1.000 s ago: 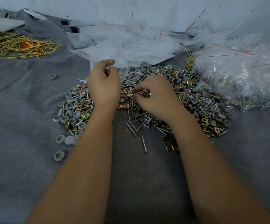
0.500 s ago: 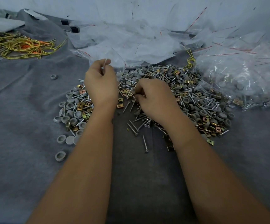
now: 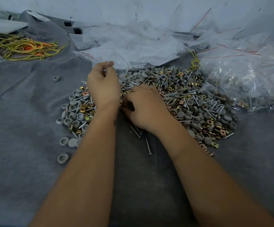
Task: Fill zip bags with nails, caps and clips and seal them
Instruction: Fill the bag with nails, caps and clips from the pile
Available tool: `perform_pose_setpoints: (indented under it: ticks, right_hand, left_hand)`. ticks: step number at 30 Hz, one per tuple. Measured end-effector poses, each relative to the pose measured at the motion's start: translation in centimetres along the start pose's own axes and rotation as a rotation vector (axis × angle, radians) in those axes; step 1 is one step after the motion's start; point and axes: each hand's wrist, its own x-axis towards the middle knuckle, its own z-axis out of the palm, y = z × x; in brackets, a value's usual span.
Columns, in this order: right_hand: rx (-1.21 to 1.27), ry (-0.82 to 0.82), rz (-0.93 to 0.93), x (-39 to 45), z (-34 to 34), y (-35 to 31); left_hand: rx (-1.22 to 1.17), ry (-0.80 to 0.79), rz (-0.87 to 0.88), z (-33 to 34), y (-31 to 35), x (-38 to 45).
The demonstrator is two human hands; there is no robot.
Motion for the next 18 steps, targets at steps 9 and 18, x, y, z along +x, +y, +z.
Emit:
perform_pose_setpoints:
  ticks: [9, 18]
  right_hand:
    - [0.634, 0.332, 0.259, 0.0, -1.5, 1.5]
    - [0.608, 0.508, 0.243, 0.0, -1.8, 2.5]
  left_hand:
    - [0.078, -0.118, 0.018, 0.2, -0.1, -0.4]
    - [0.268, -0.375, 0.159, 0.5, 0.4, -1.6]
